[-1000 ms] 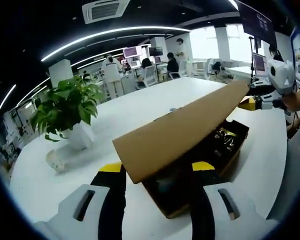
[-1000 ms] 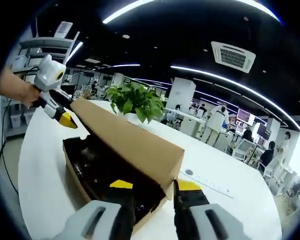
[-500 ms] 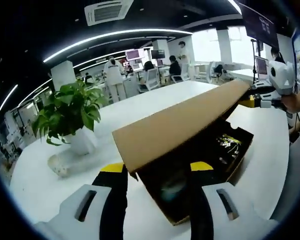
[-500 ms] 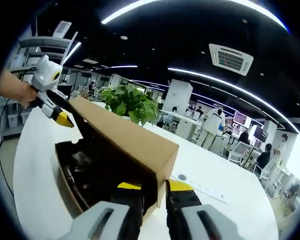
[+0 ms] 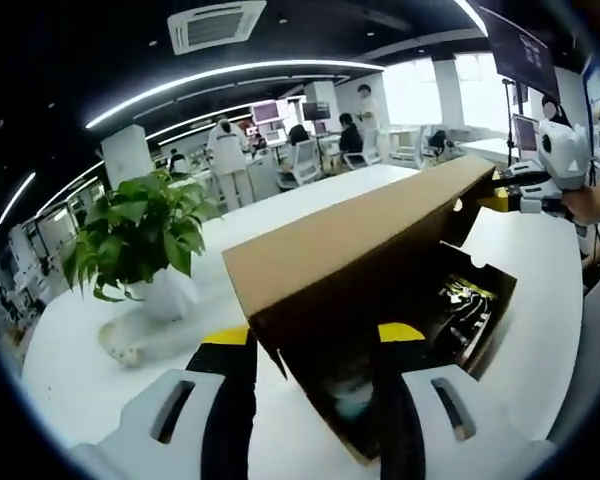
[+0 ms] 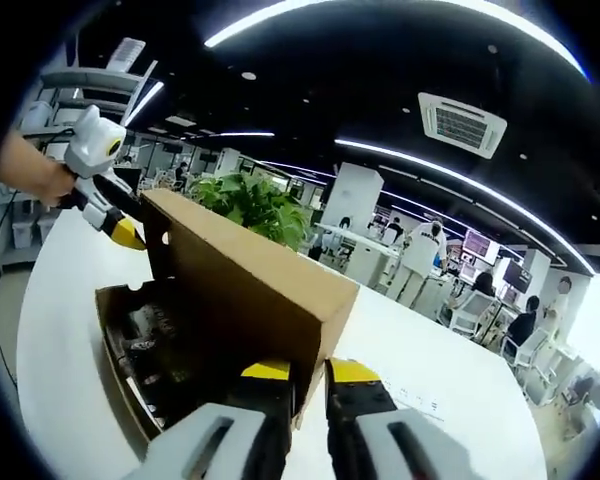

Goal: Operate the shoe box by opening the lid, removing the specified soft item, and placing it in the target area until the item is outside and the box remains undamaged.

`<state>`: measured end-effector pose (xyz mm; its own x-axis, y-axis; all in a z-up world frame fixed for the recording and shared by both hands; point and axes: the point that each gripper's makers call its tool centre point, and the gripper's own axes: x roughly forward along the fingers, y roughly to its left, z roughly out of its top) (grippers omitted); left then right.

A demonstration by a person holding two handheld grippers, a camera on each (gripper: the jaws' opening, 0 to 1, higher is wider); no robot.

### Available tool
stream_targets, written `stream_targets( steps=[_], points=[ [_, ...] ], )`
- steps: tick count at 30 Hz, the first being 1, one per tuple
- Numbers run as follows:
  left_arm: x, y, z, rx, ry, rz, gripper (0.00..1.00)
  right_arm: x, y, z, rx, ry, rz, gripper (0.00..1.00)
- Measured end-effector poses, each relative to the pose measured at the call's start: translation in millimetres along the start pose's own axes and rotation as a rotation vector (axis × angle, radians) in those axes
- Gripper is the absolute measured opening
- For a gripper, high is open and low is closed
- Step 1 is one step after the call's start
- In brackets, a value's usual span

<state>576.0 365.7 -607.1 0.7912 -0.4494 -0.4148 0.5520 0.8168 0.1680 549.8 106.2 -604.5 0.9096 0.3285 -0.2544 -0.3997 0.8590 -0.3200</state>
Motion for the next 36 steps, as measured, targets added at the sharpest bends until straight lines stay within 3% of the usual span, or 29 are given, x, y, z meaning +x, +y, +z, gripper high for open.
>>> stream_targets(
  steps=[11,36],
  points=[
    [8,11.4,7.8,0.005,-0.012,0.015,0.37,13,-8,0.3,-0.010,0.007,-0.006,0.05],
    [21,19.0,14.6,0.020,-0.022,0.014,0.38,35,-2,-50.5,0.003,0.123,0.038,0.00]
  ],
)
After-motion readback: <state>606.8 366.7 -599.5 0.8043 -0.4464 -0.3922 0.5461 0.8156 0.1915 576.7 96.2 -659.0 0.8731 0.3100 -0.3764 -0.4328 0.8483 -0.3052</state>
